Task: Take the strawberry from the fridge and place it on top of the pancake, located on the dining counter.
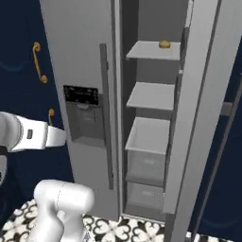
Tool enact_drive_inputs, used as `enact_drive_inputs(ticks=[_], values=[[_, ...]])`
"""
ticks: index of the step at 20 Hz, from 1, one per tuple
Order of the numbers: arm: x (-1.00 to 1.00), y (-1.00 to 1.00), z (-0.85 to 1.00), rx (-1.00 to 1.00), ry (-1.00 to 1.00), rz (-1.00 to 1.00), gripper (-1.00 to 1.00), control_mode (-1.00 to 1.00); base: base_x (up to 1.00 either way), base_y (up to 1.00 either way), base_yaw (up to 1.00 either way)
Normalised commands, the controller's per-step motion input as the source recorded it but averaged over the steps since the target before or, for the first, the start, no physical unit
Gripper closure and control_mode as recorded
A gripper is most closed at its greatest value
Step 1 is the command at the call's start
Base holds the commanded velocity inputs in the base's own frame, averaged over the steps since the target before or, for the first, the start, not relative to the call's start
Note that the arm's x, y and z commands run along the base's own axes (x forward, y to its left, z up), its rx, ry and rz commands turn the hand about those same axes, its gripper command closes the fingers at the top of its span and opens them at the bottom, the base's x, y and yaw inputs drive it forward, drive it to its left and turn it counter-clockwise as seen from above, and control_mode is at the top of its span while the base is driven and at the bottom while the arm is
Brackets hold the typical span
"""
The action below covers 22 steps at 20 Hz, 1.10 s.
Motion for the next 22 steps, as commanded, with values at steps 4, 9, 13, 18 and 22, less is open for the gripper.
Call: enact_drive_inputs(ticks=[4,9,13,18,22], values=[[0.0,0.0,0.0,0.0,0.0,0.0,1.0,1.0,-1.0,0.71,0.0],[0.0,0.0,0.0,0.0,0.0,0.0,1.0,1.0,-0.41,0.25,-0.53],[0.0,0.0,0.0,0.0,0.0,0.0,1.0,1.0,0.0,-0.04,-0.95],[0.0,0.0,0.0,0.0,0.0,0.0,1.0,1.0,0.0,-0.19,-0.9],[0.0,0.0,0.0,0.0,0.0,0.0,1.0,1.0,0.0,-0.37,-0.85]])
